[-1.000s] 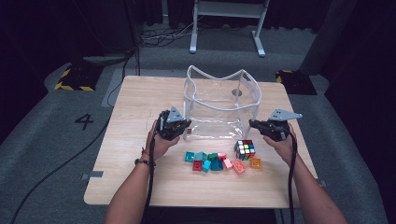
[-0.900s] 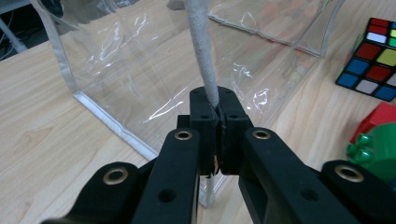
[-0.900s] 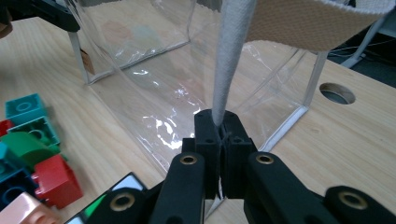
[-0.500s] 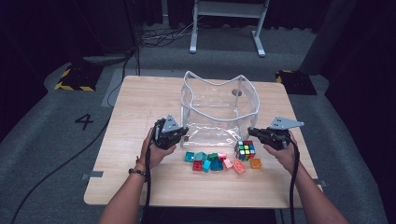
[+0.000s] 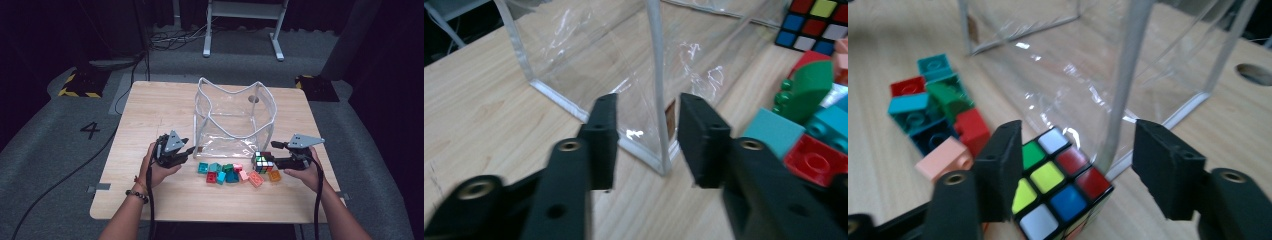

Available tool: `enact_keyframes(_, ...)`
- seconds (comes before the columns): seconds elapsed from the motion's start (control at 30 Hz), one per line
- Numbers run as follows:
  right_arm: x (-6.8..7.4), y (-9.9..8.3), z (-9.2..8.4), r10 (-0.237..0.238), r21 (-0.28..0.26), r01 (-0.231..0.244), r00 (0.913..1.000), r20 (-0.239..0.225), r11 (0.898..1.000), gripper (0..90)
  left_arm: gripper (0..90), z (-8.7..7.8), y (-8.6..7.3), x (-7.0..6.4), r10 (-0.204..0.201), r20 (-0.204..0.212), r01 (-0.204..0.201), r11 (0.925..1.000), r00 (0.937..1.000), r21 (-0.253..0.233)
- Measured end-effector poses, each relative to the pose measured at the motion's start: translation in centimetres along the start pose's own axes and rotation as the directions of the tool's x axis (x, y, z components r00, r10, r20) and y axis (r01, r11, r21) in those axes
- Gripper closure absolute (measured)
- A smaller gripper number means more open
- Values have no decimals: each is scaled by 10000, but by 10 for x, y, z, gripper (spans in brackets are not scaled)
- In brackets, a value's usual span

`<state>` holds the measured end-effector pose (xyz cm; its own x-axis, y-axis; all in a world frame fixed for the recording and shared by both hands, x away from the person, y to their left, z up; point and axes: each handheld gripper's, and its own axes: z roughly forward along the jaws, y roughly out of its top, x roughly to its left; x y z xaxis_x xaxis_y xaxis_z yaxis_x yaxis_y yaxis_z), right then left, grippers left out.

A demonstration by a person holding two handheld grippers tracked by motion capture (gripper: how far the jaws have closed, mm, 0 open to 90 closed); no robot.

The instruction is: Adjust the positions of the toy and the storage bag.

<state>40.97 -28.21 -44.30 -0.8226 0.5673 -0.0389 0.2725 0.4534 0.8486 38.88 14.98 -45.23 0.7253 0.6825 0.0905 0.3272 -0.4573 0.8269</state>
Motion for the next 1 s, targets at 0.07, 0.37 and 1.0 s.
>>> enact_keyframes(0.07, 0, -5, 0, 45, 111, -40, 9989, -456, 9999, 315, 373, -4, -9, 2, -253, -34, 254, 9994, 9997, 224)
enact_keyframes(0.37, 1, -20, 11, -156, 585, 213, 9953, -958, 9981, 186, 204, -16, -53, 1, -749, -114, 758, 9856, 9971, 1511)
enact_keyframes(1.0, -11, -30, 27, -745, 830, 913, 9794, -1876, 9924, 280, 166, -18, -74, -7, -1155, 328, 1051, 9682, 9928, 2269)
